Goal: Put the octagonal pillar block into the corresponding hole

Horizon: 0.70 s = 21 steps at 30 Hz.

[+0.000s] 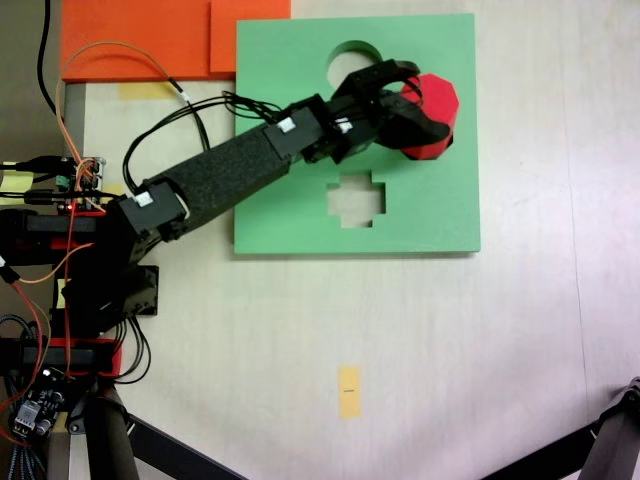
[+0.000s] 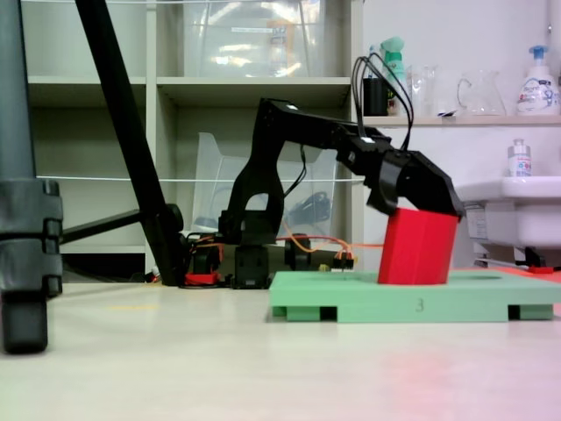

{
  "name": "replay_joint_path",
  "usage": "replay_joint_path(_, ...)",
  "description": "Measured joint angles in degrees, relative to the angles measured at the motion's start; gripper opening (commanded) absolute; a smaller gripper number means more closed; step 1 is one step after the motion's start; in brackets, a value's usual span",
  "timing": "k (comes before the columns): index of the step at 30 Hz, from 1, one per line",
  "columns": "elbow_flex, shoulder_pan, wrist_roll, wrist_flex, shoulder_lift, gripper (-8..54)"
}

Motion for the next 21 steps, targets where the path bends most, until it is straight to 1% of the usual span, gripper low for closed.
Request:
replay_joint_path(4,0.0,0.4,6.6,0.1,-0.1,30.8)
replay_joint_path(8,0.0,0.4,8.2,0.0,-0.6,31.5)
replay_joint_path(12,1.7,1.1,8.4,0.0,-0.6,36.7)
replay_joint_path(13,2.7,1.1,8.4,0.0,-0.7,39.9)
replay_joint_path(15,4.8,1.1,8.5,-0.6,-0.4,52.4)
replay_joint_path(19,10.0,1.1,8.4,-4.2,2.1,52.4)
replay_joint_path(21,11.8,1.1,8.3,-5.4,5.0,52.3)
